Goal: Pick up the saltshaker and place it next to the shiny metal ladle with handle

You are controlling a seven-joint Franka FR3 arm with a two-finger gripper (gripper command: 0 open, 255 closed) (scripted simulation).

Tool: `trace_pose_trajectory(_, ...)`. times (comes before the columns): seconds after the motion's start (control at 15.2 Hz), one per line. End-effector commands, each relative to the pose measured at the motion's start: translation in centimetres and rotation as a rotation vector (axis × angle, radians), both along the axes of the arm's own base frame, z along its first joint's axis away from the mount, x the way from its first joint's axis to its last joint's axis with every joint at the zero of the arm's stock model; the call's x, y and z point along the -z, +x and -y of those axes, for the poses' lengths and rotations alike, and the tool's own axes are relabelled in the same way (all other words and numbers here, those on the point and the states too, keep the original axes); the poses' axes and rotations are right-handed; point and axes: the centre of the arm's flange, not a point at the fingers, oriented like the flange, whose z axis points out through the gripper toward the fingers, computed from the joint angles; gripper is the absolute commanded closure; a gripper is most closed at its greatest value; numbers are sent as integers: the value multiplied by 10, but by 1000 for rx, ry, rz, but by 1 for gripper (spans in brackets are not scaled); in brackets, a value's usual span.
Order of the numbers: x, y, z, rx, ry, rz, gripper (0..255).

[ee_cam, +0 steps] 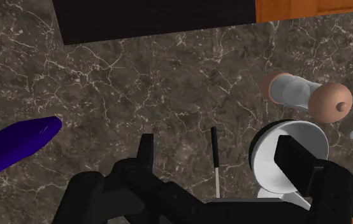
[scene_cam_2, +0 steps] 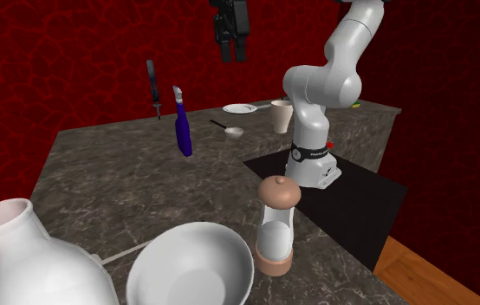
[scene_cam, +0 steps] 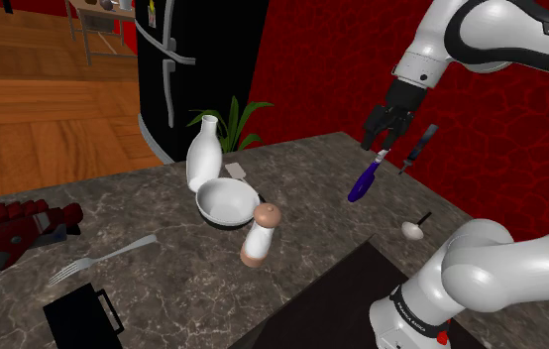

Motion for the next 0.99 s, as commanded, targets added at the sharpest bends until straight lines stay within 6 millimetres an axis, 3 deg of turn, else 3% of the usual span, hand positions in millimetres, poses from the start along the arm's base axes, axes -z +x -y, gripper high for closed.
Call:
trace_pose_trajectory(0.0,0,0,0,0,0,0,0)
trace_pose_trajectory(0.92,92,29,-151,-33,38,54,0)
